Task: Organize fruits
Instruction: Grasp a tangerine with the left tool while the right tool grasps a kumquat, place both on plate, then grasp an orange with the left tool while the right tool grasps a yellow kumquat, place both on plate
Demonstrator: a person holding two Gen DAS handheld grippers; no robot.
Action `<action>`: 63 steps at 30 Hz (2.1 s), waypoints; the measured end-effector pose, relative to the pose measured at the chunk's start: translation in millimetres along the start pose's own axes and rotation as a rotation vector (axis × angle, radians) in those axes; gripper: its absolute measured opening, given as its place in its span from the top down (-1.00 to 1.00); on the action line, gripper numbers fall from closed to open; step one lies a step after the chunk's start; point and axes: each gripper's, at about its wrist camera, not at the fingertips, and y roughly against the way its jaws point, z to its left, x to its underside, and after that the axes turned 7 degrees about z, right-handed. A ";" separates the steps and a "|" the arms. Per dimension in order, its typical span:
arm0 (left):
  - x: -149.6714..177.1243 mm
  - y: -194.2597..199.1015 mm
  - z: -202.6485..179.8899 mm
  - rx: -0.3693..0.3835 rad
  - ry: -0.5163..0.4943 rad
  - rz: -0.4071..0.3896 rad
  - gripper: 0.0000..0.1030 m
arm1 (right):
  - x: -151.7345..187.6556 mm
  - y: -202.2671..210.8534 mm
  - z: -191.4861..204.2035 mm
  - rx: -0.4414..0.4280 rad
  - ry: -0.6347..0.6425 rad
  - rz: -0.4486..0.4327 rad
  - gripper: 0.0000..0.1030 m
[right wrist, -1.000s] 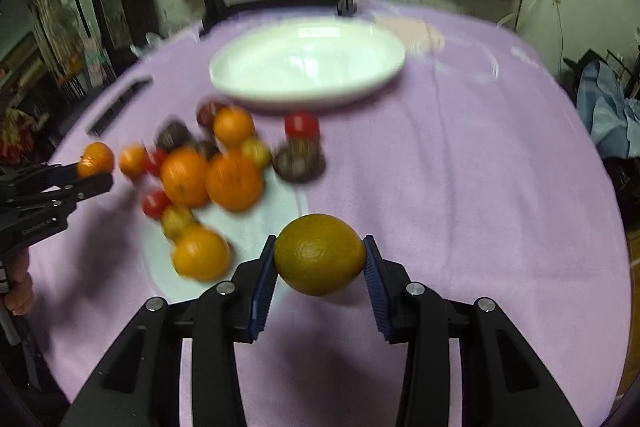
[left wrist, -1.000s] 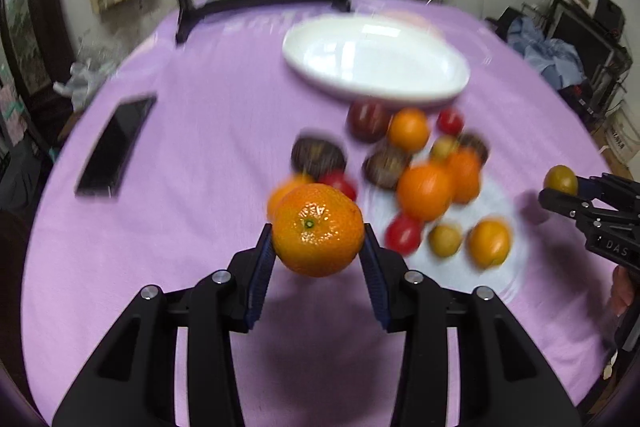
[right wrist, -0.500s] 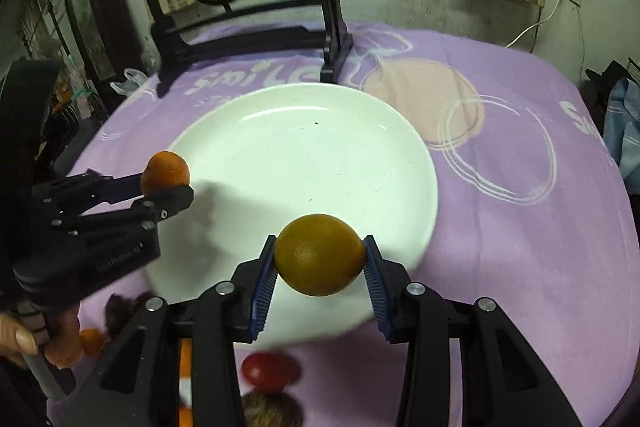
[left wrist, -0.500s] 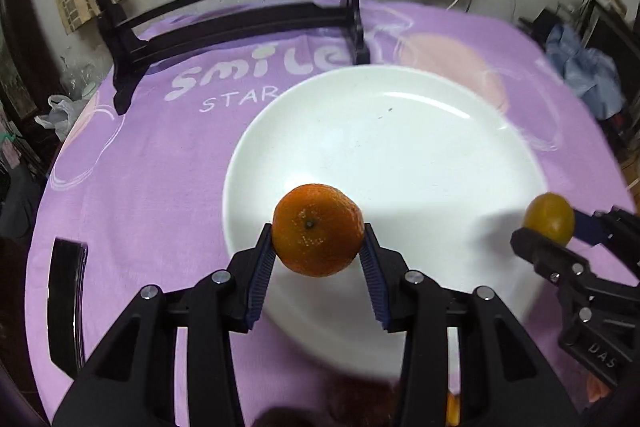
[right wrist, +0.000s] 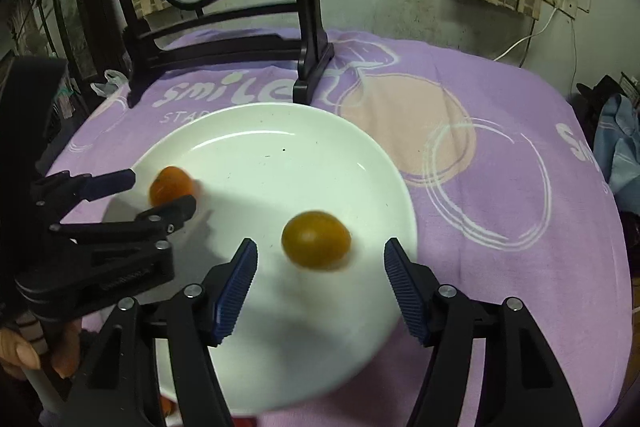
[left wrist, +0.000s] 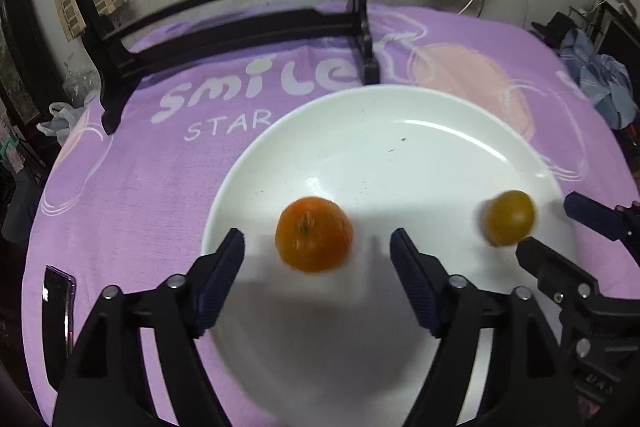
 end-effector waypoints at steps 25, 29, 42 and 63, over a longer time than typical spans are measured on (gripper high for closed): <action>226.4 128.1 52.2 -0.017 0.011 -0.089 -0.82 | 225.2 97.2 100.2 -0.149 0.262 0.135 -0.42; 240.4 116.1 59.7 -0.030 0.006 -0.051 -0.81 | 221.0 83.0 107.5 -0.108 0.259 0.156 -0.29; 227.1 66.7 63.5 -0.034 -0.012 0.043 -0.81 | 221.5 85.2 93.5 -0.092 0.216 0.108 0.21; 205.3 105.1 52.3 0.128 -0.073 -0.028 0.35 | 222.9 131.8 54.2 -0.127 0.148 0.033 0.21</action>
